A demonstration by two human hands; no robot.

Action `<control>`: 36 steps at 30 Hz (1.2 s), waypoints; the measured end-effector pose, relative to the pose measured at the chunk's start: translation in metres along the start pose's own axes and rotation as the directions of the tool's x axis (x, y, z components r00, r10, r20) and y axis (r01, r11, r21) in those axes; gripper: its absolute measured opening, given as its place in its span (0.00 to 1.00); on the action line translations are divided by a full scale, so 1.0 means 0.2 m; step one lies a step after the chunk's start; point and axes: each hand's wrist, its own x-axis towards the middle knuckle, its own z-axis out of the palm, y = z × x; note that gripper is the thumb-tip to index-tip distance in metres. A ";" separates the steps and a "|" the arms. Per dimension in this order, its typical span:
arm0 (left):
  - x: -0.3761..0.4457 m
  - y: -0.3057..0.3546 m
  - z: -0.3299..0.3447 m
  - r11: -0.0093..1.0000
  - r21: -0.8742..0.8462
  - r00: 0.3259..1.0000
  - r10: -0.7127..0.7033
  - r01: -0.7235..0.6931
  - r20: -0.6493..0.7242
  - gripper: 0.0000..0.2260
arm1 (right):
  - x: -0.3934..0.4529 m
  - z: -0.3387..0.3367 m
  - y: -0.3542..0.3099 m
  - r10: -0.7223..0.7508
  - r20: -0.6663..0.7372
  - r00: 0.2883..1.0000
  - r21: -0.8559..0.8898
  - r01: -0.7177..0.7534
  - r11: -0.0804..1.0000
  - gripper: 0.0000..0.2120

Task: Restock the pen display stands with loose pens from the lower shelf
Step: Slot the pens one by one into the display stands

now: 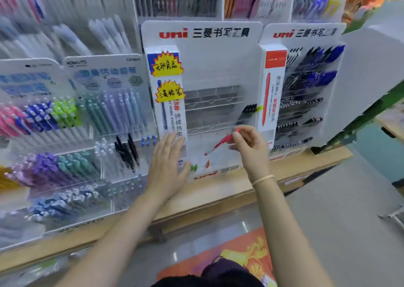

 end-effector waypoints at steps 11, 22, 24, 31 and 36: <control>0.05 0.06 0.36 0.846 0.507 0.982 -0.191 0.167 -0.003 0.40 | 0.39 -0.23 0.34 -0.002 0.409 0.912 -0.213 0.098 0.972 0.10; 0.02 0.03 0.42 0.765 0.621 0.975 -0.222 0.170 0.006 0.44 | 0.44 -0.12 0.67 0.176 0.586 0.791 -0.406 0.098 0.909 0.03; 0.02 0.03 0.43 0.766 0.619 0.977 -0.212 0.170 -0.006 0.45 | 0.44 -0.12 0.69 0.186 0.594 0.782 -0.419 0.104 0.902 0.06; 0.01 -0.01 0.45 0.771 0.615 0.980 -0.197 0.162 -0.011 0.47 | 0.43 -0.11 0.69 0.185 0.605 0.774 -0.455 0.145 0.879 0.03; 0.02 -0.01 0.46 0.770 0.617 0.978 -0.207 0.162 0.000 0.48 | 0.45 -0.11 0.75 0.228 0.556 0.799 -0.570 0.167 0.805 0.02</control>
